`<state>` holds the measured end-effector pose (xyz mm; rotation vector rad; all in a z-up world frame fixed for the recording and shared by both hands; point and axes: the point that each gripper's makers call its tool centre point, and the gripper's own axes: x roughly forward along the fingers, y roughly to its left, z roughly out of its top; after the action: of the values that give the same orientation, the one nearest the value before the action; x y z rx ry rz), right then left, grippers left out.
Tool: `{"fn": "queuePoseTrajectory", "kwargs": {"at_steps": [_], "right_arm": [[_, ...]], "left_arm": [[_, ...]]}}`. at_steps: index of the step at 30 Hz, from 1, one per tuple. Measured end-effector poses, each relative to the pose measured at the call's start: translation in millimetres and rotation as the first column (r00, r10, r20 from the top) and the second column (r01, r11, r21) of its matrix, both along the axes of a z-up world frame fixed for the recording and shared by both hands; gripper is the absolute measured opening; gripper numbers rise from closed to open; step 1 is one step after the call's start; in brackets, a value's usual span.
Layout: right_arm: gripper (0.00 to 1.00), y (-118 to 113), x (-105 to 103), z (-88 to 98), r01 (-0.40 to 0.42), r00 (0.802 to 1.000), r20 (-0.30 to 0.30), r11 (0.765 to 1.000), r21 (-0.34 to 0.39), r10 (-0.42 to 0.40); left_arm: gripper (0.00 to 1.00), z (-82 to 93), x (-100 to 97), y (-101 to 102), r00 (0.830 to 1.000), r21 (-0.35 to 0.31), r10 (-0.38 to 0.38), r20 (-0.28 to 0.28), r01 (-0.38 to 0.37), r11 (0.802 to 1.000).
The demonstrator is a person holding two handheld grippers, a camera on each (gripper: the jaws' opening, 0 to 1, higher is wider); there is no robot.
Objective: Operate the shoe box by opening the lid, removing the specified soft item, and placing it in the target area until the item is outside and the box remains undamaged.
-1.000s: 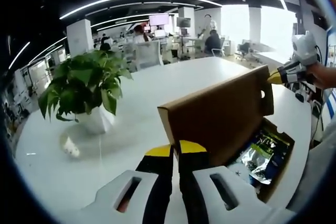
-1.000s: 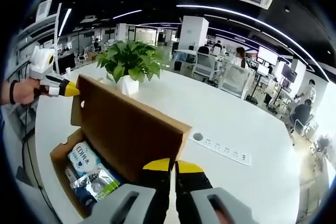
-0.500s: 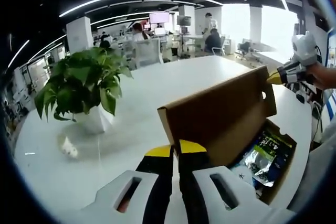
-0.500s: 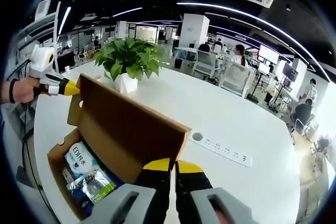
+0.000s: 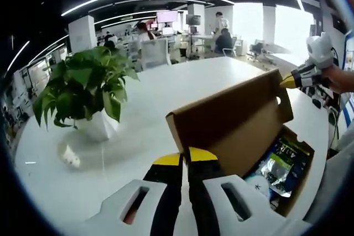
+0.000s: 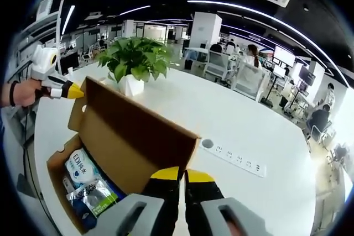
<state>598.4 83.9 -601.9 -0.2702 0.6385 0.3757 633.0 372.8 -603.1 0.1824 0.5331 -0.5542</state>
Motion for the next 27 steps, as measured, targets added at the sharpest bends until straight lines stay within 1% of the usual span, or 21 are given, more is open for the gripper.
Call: {"fn": "queuePoseTrajectory", "kwargs": {"at_steps": [5, 19, 23, 27], "right_arm": [[0.00, -1, 5, -2.2, 0.009, 1.000, -0.012, 1.000, 0.005, -0.009], [0.00, -2, 15, -9.9, 0.002, 1.000, -0.026, 1.000, -0.008, -0.003], [0.00, -2, 18, -12.7, 0.002, 1.000, -0.026, 1.000, -0.016, -0.003], [0.00, -2, 21, -15.1, 0.001, 1.000, -0.029, 1.000, -0.026, -0.002]], "left_arm": [[0.01, -2.4, 4.1, 0, 1.000, -0.001, -0.002, -0.007, 0.002, 1.000], [0.01, -8.0, 9.1, -1, 1.000, 0.012, -0.005, -0.017, 0.005, 1.000], [0.01, -9.2, 10.4, -2, 1.000, 0.028, -0.018, -0.021, 0.018, 0.999], [0.01, -13.1, 15.7, -1, 0.999, 0.027, -0.016, -0.027, 0.017, 0.999]]}}
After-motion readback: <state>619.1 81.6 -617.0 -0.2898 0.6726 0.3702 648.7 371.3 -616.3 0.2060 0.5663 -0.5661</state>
